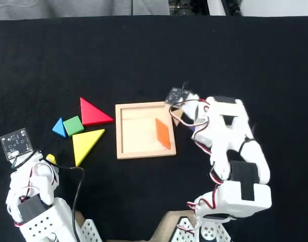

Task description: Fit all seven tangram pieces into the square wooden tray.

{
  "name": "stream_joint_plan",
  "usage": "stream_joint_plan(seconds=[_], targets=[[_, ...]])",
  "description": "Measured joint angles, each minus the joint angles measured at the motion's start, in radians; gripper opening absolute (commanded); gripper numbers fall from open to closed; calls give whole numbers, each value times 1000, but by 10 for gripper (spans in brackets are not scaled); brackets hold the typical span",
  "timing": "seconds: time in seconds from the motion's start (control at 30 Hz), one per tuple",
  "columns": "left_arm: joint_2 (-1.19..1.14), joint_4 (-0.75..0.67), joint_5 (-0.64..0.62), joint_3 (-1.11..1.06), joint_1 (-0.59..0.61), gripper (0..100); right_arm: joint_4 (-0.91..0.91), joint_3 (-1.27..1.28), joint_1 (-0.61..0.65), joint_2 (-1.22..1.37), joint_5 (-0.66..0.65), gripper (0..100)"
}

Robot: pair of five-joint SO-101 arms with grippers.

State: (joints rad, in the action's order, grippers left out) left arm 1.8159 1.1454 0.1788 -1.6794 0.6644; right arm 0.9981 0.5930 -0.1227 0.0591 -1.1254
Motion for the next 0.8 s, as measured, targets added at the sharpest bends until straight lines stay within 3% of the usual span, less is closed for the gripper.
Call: stream_joint_plan(seconds=[0.33, 0.53, 0.6, 0.8], targets=[[0, 0, 0, 0, 0, 192, 115, -95, -28, -26, 0, 143], [0, 0, 0, 0, 0, 192, 123, -101, -28, -25, 0, 9], [0, 0, 0, 0, 0, 192, 121, -101, -28, -15, 0, 18], [0, 0, 0, 0, 0, 192, 149, -160, -25, -20, 115, 11]])
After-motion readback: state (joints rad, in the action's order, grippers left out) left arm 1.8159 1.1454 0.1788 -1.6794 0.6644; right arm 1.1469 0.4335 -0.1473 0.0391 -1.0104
